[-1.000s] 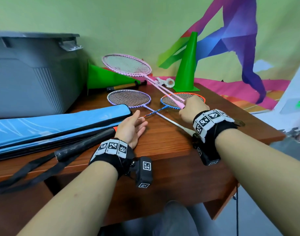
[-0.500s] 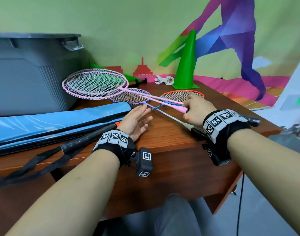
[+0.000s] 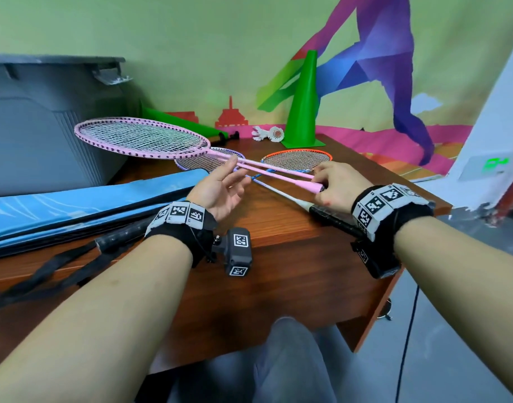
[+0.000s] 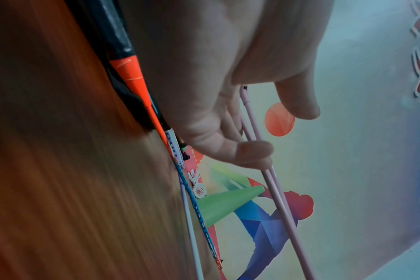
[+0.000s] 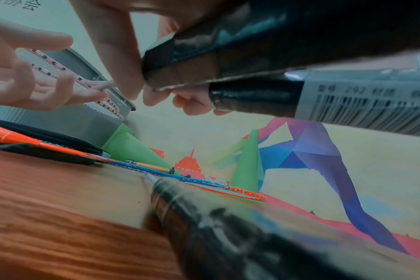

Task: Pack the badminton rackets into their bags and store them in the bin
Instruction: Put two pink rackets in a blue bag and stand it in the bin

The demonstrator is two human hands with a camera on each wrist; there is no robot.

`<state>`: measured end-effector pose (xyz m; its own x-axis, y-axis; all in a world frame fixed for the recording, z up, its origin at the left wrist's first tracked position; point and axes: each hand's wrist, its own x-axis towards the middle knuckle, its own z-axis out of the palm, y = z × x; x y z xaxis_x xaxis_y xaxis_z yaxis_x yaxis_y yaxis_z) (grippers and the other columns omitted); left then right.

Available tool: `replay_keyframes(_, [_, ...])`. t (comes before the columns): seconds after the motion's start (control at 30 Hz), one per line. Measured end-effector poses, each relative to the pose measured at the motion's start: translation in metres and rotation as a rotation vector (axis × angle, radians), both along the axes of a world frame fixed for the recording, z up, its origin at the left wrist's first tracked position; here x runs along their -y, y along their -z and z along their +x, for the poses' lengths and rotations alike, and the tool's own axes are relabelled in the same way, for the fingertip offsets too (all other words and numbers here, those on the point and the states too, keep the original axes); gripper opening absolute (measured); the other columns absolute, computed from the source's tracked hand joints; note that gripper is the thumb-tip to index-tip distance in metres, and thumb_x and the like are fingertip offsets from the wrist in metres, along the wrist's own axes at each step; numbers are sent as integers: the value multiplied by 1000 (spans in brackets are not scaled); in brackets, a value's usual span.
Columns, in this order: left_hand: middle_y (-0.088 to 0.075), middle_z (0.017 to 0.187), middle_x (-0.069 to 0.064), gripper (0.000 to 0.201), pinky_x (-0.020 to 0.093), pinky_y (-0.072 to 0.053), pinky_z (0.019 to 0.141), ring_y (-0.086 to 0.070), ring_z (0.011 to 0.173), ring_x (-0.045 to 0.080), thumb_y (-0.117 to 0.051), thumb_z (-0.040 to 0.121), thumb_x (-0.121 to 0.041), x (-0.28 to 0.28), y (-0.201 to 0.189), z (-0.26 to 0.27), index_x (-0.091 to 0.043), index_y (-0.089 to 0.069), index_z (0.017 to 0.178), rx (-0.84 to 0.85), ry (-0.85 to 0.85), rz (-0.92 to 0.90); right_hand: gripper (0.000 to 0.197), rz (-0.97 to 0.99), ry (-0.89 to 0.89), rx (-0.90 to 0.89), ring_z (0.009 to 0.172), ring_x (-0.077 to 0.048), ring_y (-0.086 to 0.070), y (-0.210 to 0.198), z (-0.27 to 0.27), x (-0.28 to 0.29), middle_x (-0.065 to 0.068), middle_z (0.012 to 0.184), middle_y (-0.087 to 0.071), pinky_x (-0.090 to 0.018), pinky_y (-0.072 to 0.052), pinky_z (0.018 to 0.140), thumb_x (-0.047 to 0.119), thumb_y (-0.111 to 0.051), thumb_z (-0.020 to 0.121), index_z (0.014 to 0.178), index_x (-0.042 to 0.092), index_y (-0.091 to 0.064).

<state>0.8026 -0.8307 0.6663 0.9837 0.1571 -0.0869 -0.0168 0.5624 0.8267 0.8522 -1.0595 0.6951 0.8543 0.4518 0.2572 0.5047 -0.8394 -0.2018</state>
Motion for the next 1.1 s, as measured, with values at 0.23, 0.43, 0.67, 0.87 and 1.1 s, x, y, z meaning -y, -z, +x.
replay_keyframes(0.23, [-54,85,1,20,17,-53,53,-56,64,9,-63,87,-37,9,-14,-6,-18,-59,89,-19,-2,-21,18,11,-4,-13,96,-21,-54,-3,-10,8,6,96,-50,-28,-46,84,14,-66,68,85,14,-71])
replay_keyframes(0.43, [-48,75,0,20,12,-48,45,-49,47,4,-47,99,-21,11,-23,-15,-13,-61,87,44,-58,-57,22,-37,3,-28,84,-26,-53,-17,-23,-10,0,85,-51,-28,-34,67,13,-60,69,56,24,-45])
replay_keyframes(0.67, [-60,78,2,16,13,-55,59,-58,75,10,-51,96,-15,-41,-10,-36,-9,-59,83,12,-246,-119,41,-252,21,74,109,-29,-52,-34,-14,-87,-6,104,-56,-44,-30,101,53,-53,78,95,18,-69])
replay_keyframes(0.87, [-63,64,5,14,19,-56,58,-64,48,7,-53,94,-4,-81,13,-25,-3,-56,80,-65,-360,-222,89,-284,-29,26,121,-28,-47,3,23,-156,-10,122,-55,-56,-16,111,83,-23,76,114,14,-65])
replay_keyframes(1.1, [-69,80,-1,16,27,-57,73,-69,74,12,-45,96,-6,-94,26,-10,-14,-58,90,-109,-243,-38,40,-253,-62,-18,115,-28,-53,-7,42,-195,-10,102,-61,-53,-19,111,52,-53,85,94,17,-69])
